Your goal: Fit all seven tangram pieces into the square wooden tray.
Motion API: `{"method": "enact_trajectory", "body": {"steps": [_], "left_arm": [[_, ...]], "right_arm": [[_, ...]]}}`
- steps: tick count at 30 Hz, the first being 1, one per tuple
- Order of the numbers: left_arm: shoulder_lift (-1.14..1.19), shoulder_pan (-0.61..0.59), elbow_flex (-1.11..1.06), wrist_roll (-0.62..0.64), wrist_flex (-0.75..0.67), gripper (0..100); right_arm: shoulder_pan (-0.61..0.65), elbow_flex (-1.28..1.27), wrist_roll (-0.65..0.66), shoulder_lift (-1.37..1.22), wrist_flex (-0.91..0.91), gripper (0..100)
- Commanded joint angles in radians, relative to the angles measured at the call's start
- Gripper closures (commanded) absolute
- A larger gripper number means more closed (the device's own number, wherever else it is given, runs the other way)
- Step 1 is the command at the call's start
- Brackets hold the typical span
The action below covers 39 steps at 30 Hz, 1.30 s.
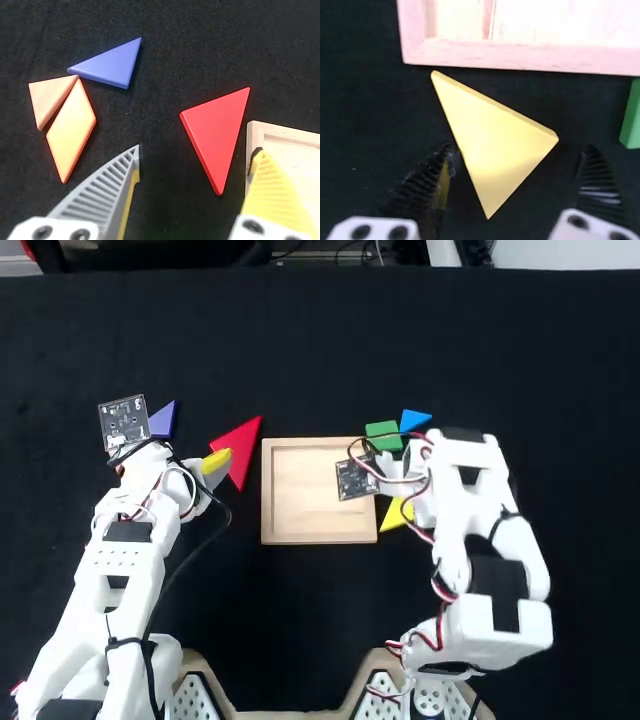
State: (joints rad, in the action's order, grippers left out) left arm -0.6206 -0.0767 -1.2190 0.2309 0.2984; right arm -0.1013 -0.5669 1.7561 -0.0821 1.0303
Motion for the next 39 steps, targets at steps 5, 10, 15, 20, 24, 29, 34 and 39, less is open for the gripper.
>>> {"method": "enact_trajectory", "body": {"steps": [5,10,15,20,24,29,34,39], "left_arm": [[-0.02,-0.007,0.018,-0.008,-0.021,66],[-0.017,-0.007,0.007,-0.008,-0.063,66],[-0.017,-0.007,0.007,-0.008,-0.063,66],[-0.017,-0.007,0.007,-0.008,-0.063,66],[-0.017,-0.007,0.007,-0.008,-0.063,66],[-0.017,-0.007,0.007,-0.008,-0.061,66],[-0.017,-0.007,0.007,-0.008,-0.061,66],[-0.017,-0.007,0.007,-0.008,-0.061,66]], "right_arm": [[0.041,0.099,0.012,-0.061,0.014,63.1],[0.077,0.099,0.012,-0.067,0.014,63.1],[0.072,0.101,0.012,-0.068,0.011,63.1],[0.038,0.102,0.012,-0.065,0.006,63.1],[0.026,0.102,0.012,-0.067,0.005,63.1],[0.011,0.102,0.012,-0.068,-0.015,63.1],[0.006,0.097,0.012,-0.068,-0.015,63.1],[-0.011,0.096,0.012,-0.068,-0.015,63.1]]}}
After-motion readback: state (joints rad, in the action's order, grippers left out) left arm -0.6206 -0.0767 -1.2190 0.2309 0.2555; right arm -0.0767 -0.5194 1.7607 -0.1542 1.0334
